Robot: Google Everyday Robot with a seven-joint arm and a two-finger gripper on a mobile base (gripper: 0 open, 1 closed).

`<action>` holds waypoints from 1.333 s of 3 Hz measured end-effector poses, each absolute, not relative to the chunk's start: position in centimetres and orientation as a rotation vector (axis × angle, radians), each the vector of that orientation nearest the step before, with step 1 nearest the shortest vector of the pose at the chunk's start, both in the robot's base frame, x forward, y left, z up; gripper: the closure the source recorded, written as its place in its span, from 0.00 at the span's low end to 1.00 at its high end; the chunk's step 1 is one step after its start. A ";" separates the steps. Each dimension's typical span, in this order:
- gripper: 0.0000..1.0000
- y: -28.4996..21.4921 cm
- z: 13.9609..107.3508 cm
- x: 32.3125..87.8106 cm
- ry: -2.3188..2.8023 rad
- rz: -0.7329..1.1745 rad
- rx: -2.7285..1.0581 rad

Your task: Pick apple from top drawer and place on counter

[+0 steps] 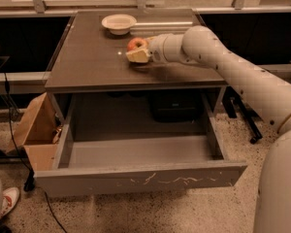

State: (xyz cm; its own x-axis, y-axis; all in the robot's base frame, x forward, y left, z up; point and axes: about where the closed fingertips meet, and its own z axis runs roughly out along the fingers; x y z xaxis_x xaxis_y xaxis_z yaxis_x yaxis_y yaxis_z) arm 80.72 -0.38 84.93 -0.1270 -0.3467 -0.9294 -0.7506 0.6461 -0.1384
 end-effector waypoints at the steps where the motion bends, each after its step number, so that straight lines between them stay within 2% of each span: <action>1: 0.37 -0.2 84.7 81.1 1.729 0.448 -0.893; 2: 0.15 -0.2 84.7 81.2 1.729 0.450 -0.893; 3: 0.00 -0.2 84.5 81.3 1.729 0.459 -0.896; 4: 0.00 -0.4 84.9 81.3 1.720 0.464 -0.896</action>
Offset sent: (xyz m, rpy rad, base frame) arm 0.0086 -0.0038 -0.0031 0.0105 0.0078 -0.0039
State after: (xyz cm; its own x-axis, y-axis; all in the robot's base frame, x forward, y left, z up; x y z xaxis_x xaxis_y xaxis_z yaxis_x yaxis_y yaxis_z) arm 81.32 -0.36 84.89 -0.1262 -0.3346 -0.9339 -0.7586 0.6391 -0.1265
